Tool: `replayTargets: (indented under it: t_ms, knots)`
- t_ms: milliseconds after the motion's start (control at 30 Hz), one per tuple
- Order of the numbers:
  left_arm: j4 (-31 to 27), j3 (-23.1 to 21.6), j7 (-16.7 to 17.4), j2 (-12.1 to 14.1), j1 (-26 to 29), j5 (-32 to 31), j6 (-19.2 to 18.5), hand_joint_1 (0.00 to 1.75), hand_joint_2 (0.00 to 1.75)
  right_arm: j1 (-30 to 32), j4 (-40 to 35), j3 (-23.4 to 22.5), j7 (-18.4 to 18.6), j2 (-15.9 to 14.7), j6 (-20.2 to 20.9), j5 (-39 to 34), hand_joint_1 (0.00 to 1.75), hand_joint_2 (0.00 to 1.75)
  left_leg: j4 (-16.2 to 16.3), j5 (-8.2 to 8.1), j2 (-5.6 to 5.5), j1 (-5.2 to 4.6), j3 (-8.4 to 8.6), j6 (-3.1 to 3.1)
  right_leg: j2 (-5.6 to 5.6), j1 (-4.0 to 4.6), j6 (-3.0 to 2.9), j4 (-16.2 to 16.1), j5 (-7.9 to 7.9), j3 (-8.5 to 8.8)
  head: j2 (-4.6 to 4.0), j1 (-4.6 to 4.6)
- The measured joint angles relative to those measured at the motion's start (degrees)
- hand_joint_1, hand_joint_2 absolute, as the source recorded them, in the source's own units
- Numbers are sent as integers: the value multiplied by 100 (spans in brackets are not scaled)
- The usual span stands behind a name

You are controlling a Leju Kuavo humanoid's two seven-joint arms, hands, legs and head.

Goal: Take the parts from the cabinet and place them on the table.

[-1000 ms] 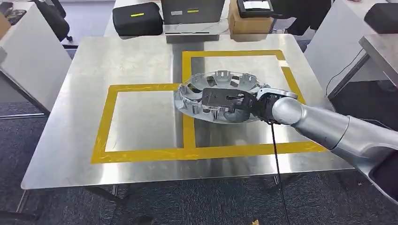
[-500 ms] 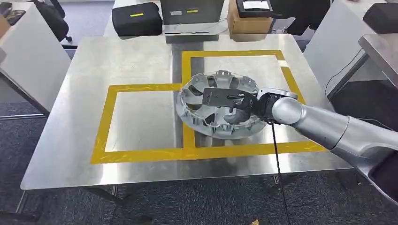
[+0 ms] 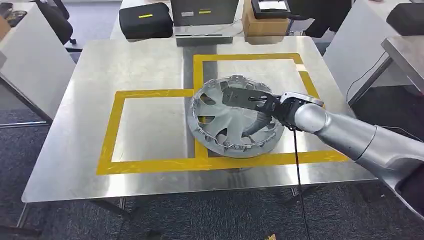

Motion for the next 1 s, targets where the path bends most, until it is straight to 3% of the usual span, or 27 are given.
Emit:
replayTargets:
  t_ms: [100,200,267,367,500,567,667,733,800,833,867,900,933,1000]
  knots:
    - [0,2,-72,2,10,53,61,0,0,220,-24,-267,-649,-88,-778,533,0,175,0,0,-13,0,0,0,-2,0,0,0,0,1,0,-2]
    - [0,4,-136,2,48,103,151,0,0,784,-322,-882,-1665,-136,-1893,871,0,175,1,0,-28,1,2,0,-13,1,1,-2,-1,6,0,2]
    - [0,7,-142,2,81,125,190,0,0,1271,-713,-1376,-2106,-140,-2228,958,0,175,1,-1,-33,2,1,0,-16,2,6,-2,-4,6,0,0]
    - [0,9,-105,0,94,205,254,0,0,2242,-1428,-2202,-3225,2,-2431,685,0,175,-1,-3,-61,8,1,1,-47,6,14,-2,-18,21,0,-2]
    - [0,15,-68,7,105,323,363,0,0,3919,-2624,-3151,-5112,561,-2307,2,0,175,21,-35,-92,-14,1,34,-76,-11,37,-29,-32,41,0,-15]
    - [0,24,-55,15,115,365,398,0,0,4573,-3022,-3473,-5676,820,-2197,-259,0,175,23,-48,-92,-30,8,55,-76,-20,56,-30,-44,50,0,-15]
    - [0,48,-55,33,127,398,424,0,0,5148,-3405,-3849,-5959,1090,-2038,-497,0,175,-42,-11,-64,-48,44,105,-54,-44,119,-71,-2,79,0,-53]
    - [0,50,-55,35,125,409,424,0,0,5446,-3541,-4029,-5987,1193,-1970,-557,0,175,-154,49,-24,2,120,167,-32,-45,122,127,-239,20,0,-6]
    - [-2,52,-55,33,124,413,426,0,0,5622,-3626,-4162,-5987,1283,-1937,-576,0,175,-154,53,-6,-5,119,174,-13,-47,139,929,-700,-323,0,59]
    - [0,52,-55,35,125,413,429,0,0,5705,-3650,-4223,-5987,1331,-1924,-587,0,175,-154,54,4,-15,116,176,-12,-46,151,1340,-864,-500,0,57]
    - [0,55,-55,33,127,415,431,0,0,5799,-3665,-4280,-5987,1370,-1915,-611,0,175,-152,58,8,-18,112,179,-13,-49,162,1600,-898,-609,0,63]
    - [0,55,-57,33,127,420,433,0,0,5884,-3674,-4328,-5987,1414,-1887,-664,0,175,-151,64,7,-19,113,171,-14,-50,161,1568,-781,-587,0,63]
    - [-2,55,-57,33,126,426,433,0,0,5940,-3679,-4371,-5987,1460,-1861,-705,0,175,-147,73,6,-19,111,156,-14,-51,153,1304,-547,-465,0,70]
    - [-2,55,-57,26,125,433,433,0,0,5994,-3698,-4429,-5987,1519,-1828,-738,0,175,-138,88,3,-17,109,129,-18,-56,136,367,-43,-16,0,79]
